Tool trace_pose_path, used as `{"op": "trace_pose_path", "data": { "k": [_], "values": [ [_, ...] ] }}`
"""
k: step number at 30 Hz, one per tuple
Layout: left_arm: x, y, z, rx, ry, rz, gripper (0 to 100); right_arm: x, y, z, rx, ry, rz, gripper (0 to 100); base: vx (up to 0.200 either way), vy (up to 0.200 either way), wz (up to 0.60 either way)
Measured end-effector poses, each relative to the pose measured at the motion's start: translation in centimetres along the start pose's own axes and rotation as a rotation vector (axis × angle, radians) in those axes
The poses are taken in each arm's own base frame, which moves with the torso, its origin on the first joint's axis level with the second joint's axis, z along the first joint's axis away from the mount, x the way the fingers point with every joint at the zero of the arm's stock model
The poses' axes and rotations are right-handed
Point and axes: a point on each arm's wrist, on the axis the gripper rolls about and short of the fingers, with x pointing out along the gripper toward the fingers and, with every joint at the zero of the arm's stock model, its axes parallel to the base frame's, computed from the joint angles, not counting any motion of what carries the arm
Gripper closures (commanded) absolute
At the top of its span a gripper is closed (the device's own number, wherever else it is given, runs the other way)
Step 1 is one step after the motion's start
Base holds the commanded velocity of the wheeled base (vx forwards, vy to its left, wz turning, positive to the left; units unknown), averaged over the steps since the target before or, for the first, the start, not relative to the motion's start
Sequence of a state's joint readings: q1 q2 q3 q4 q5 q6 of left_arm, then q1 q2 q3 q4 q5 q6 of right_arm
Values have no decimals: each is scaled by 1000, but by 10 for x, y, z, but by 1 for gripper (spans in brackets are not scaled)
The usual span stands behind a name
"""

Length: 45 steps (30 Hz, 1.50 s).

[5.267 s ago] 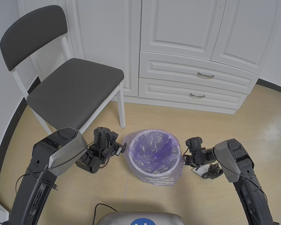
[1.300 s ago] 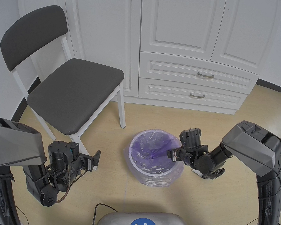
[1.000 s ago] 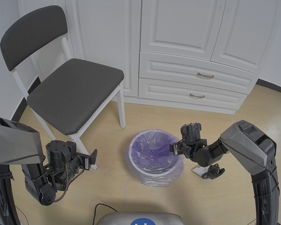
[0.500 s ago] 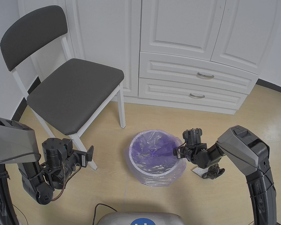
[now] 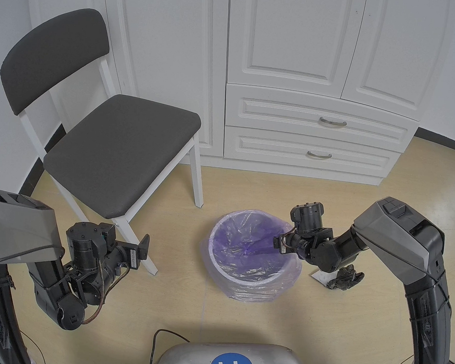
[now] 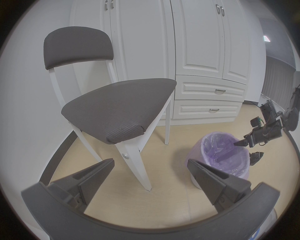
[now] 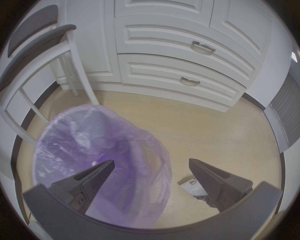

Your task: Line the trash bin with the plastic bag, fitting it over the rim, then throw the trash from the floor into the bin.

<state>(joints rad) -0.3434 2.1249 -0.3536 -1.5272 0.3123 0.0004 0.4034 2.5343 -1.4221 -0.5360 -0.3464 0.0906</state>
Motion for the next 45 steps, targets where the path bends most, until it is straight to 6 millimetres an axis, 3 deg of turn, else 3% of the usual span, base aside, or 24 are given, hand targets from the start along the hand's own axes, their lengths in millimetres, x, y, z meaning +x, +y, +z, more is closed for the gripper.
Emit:
{"op": "trace_pose_path", "data": {
  "k": [8,19,28,36,45],
  "values": [
    [-1,1,-1,2,6,1,0,-21,10,-8,-64,67,26,0,0,0,0],
    [-3,2,-1,4,8,12,0,-21,1,-22,-137,172,10,0,0,0,0],
    [-2,1,-2,5,10,13,0,-21,5,-11,-63,121,25,0,0,0,0],
    [-1,2,-3,6,15,17,0,-8,21,14,89,18,28,0,0,0,0],
    [-1,3,-4,8,17,19,0,13,25,1,94,35,14,0,0,0,0]
  ]
}}
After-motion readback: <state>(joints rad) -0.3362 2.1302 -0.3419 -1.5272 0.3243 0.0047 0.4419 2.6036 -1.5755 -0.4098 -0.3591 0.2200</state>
